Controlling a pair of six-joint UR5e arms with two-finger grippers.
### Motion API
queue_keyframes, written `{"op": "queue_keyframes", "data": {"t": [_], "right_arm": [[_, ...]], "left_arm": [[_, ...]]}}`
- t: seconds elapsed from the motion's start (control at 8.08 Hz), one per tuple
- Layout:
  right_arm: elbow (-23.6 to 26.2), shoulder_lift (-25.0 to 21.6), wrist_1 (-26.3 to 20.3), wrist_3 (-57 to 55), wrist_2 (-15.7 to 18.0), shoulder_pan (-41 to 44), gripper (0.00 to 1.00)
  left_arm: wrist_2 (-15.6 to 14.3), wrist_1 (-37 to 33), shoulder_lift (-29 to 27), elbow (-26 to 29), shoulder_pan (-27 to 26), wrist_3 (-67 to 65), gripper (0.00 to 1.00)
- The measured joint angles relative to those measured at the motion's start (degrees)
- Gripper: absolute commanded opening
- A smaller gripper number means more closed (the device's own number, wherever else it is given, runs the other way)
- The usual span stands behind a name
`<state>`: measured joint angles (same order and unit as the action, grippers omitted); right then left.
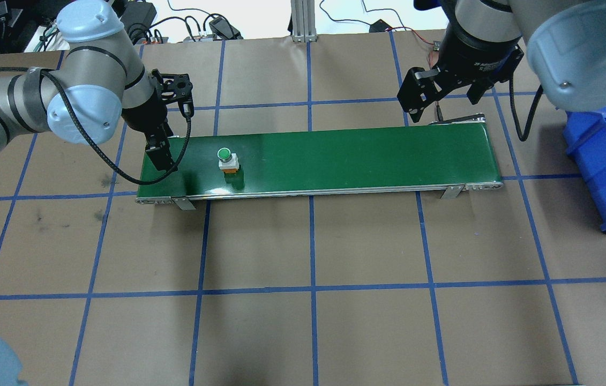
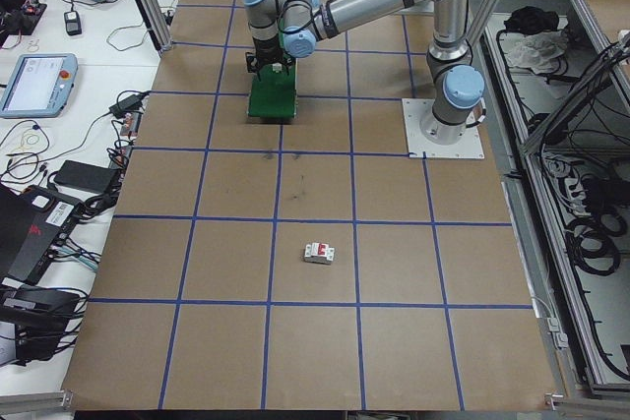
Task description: Move button from left to right
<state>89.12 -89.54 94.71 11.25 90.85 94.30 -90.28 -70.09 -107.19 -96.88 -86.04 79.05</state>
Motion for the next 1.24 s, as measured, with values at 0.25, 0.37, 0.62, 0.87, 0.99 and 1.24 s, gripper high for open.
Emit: {"op": "queue_keyframes", "data": {"t": [0.25, 0.37, 0.62, 0.87, 0.99, 1.24], "right_arm": [[0.1, 1.6, 2.6, -0.1, 0.0, -0.4, 1.0], [0.1, 2.8, 3.3, -0.2, -0.1, -0.5, 1.0], [0.5, 6.0, 4.7, -0.1, -0.9, -0.6, 1.0], [0.9, 9.2, 7.3, -0.1, -4.8, -0.6, 1.0], [1.7, 10.5, 8.8, -0.2, -6.2, -0.6, 1.0], [4.1, 12.5, 13.0, -0.2, -9.8, -0.6, 1.0]], "left_arm": [[0.6, -2.4, 0.5, 0.1, 0.2, -12.3, 1.0], [1.0, -4.2, 0.8, 0.2, 0.4, -18.7, 1.0], [1.5, -6.4, 1.6, 0.4, 0.6, -30.0, 1.0], [1.9, -6.8, 3.0, 0.8, 0.6, -45.3, 1.0], [1.9, -6.8, 3.3, 1.6, 0.7, -53.8, 1.0], [1.5, -6.9, 3.5, 3.9, 0.6, -66.5, 1.0]]}}
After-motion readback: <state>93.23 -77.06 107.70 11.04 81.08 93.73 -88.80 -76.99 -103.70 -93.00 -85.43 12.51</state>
